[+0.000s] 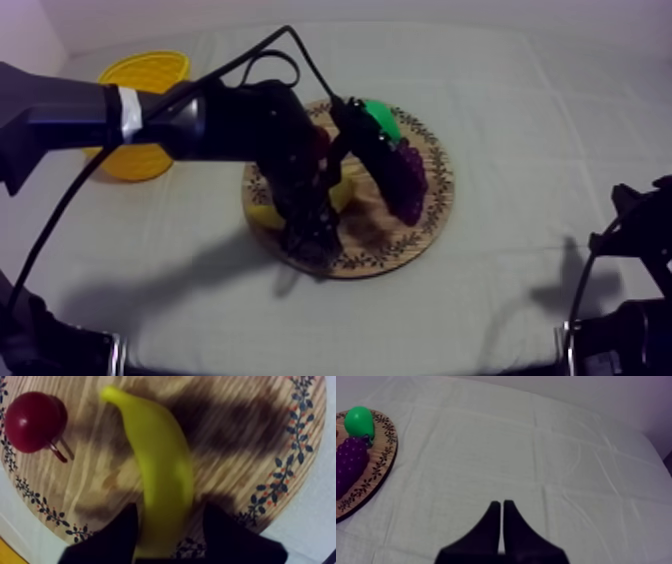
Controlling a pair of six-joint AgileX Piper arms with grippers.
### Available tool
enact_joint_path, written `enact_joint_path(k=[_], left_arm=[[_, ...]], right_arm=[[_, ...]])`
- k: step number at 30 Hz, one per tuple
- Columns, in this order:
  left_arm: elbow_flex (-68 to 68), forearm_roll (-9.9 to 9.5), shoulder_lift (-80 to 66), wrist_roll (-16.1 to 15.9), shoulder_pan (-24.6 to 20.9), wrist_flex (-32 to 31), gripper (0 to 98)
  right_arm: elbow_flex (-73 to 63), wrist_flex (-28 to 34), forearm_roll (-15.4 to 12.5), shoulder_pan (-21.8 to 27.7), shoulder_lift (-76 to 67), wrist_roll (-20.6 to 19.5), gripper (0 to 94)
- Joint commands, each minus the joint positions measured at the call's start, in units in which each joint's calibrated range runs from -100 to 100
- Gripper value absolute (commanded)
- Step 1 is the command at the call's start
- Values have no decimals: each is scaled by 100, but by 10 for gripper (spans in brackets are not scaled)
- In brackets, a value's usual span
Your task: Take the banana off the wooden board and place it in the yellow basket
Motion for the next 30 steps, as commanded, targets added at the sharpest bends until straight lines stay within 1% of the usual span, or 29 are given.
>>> enact_joint_path(k=[1,6,10,15,19,22,25,30], left_arm=[[-8,-38,35,101,7,46,395],[-88,-133,70,220,36,204,335],[-284,-259,-9,283,66,547,318],[-655,-520,-310,346,69,1219,299],[-960,-770,-735,321,-40,1712,290],[-1160,-957,-1102,235,-239,1925,287],[-1317,-1113,-1448,108,-556,2018,287],[-1476,-1267,-1872,-152,-1248,2013,284]], right_arm=[[2,2,1,-1,-2,1,3],[2,2,1,-1,-2,1,3],[2,2,1,-1,-2,1,3],[2,2,1,-1,-2,1,3],[2,2,1,-1,-2,1,3],[2,2,1,-1,-2,1,3],[2,2,1,-1,-2,1,3],[2,2,1,-1,-2,1,3]])
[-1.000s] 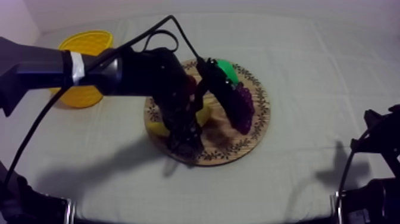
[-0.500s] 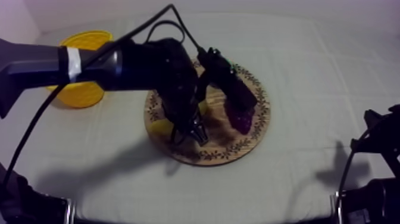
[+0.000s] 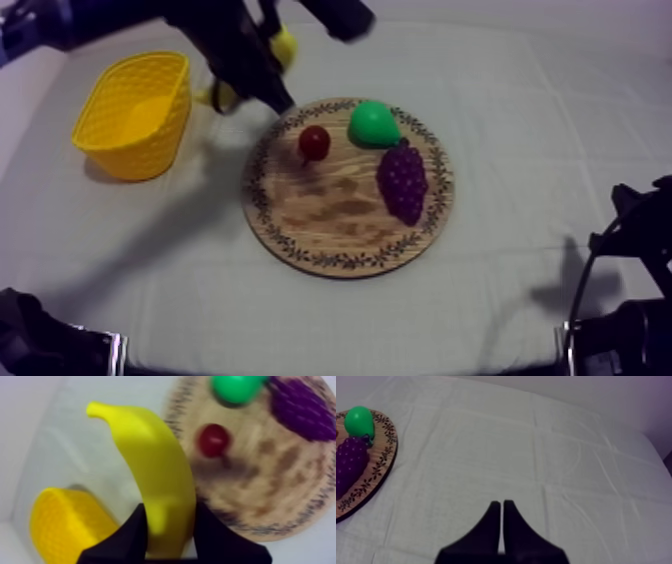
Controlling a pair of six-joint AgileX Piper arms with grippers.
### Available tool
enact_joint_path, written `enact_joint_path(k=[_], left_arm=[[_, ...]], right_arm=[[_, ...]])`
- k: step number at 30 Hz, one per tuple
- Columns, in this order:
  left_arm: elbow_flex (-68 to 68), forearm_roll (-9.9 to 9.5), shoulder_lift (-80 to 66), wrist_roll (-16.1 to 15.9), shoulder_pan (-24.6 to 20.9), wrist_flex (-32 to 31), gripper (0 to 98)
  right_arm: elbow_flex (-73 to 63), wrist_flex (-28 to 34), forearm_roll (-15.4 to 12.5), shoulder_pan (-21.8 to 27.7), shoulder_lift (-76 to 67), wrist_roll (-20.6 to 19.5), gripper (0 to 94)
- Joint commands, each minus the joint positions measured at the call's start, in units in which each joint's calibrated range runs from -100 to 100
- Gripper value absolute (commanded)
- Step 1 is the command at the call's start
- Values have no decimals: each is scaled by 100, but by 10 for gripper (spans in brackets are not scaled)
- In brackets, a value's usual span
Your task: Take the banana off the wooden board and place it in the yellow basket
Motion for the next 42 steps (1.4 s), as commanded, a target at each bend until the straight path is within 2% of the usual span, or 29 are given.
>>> enact_joint_path(k=[1,9,15,29,35,42], left_arm=[[-28,-26,-172,-137,-521,-73,284],[120,-60,-392,-328,-1554,-573,285],[705,-63,-352,-259,-1972,-1091,288],[2132,38,-234,187,-2182,-2339,309],[2188,327,-204,-24,-2353,-2653,421],[2160,369,-129,-135,-2392,-2801,436]], right_arm=[[2,2,1,-1,-2,0,3],[2,2,1,-1,-2,0,3],[2,2,1,-1,-2,0,3],[2,2,1,-1,-2,0,3],[2,2,1,-1,-2,0,3],[2,2,1,-1,-2,0,3]])
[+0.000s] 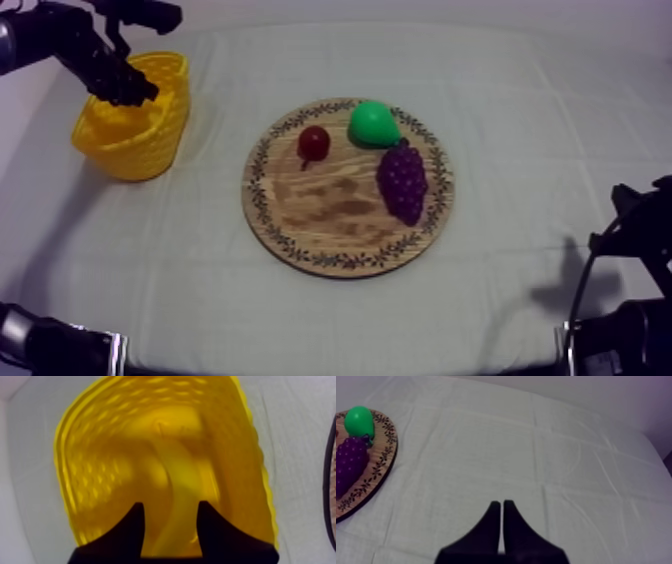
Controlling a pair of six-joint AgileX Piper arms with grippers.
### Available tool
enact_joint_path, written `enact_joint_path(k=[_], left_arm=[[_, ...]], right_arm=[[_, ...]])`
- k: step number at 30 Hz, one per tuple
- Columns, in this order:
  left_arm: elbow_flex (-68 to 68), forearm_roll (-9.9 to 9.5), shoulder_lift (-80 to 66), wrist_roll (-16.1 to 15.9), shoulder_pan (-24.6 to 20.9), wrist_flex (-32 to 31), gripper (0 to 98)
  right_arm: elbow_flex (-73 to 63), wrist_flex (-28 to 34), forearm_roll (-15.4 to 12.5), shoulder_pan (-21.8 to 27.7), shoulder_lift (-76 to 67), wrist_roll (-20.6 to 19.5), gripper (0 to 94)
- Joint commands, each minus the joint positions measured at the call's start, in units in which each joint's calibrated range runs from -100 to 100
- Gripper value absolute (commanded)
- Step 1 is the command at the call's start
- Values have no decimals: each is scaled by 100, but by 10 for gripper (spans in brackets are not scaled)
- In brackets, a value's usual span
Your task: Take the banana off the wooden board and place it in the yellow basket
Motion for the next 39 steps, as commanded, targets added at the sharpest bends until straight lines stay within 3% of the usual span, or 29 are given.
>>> enact_joint_path(k=[1,8,13,17,22,31,37,39], left_arm=[[-22,11,42,-28,-8,-48,435],[106,107,-122,-35,-63,-458,384],[596,170,-725,99,-41,-1016,122],[1495,274,-1527,143,11,-1767,31],[2895,380,-2817,332,97,-2748,7],[4764,435,-5279,784,240,-3588,1],[5855,463,-6686,1058,176,-3674,2],[6083,605,-7081,983,147,-3576,1]], right_arm=[[2,4,1,-1,-2,0,3],[2,4,1,-1,-2,0,3],[2,4,1,-1,-2,0,3],[2,4,1,-1,-2,0,3],[2,4,1,-1,-2,0,3],[2,4,1,-1,-2,0,3],[2,4,1,-1,-2,0,3],[2,4,1,-1,-2,0,3]])
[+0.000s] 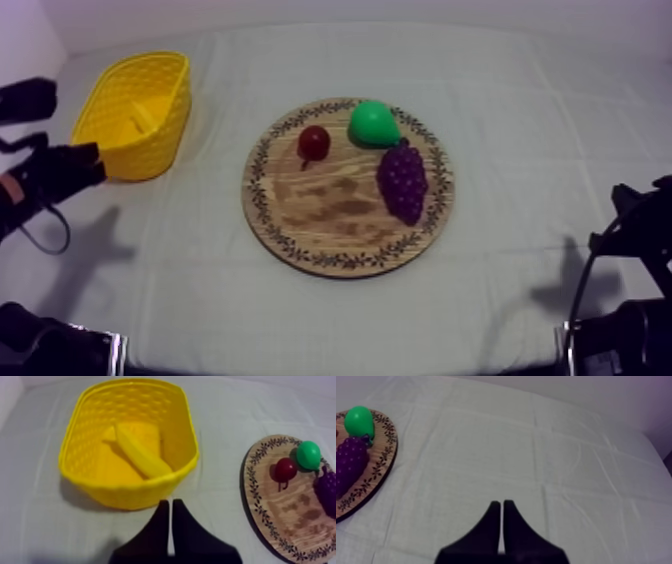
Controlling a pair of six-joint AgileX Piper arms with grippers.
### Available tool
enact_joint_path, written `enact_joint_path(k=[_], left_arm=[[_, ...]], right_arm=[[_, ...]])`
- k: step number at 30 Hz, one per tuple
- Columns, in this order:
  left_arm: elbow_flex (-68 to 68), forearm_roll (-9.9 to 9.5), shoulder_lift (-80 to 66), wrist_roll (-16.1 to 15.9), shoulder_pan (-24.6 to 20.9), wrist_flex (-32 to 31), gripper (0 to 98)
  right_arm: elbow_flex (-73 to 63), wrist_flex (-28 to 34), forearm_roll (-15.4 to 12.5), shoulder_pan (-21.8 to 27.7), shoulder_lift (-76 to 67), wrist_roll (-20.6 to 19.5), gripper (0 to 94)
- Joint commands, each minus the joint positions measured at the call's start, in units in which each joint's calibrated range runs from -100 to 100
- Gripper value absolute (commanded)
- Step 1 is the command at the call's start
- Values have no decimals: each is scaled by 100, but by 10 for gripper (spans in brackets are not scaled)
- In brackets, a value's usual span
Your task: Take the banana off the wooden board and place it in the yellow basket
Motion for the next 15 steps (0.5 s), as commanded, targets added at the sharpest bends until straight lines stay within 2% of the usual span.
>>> enact_joint_path(k=[1,4,6,12,15], left_arm=[[479,239,-976,-197,-45,119,1],[691,806,-1578,-766,-259,474,1],[779,1060,-1944,-1062,-401,769,1],[1011,1551,-2854,-1667,-826,1491,1],[1204,1688,-3333,-1834,-955,1723,1]], right_arm=[[2,4,1,-1,-2,0,3],[2,4,1,-1,-2,0,3],[2,4,1,-1,-2,0,3],[2,4,1,-1,-2,0,3],[2,4,1,-1,-2,0,3]])
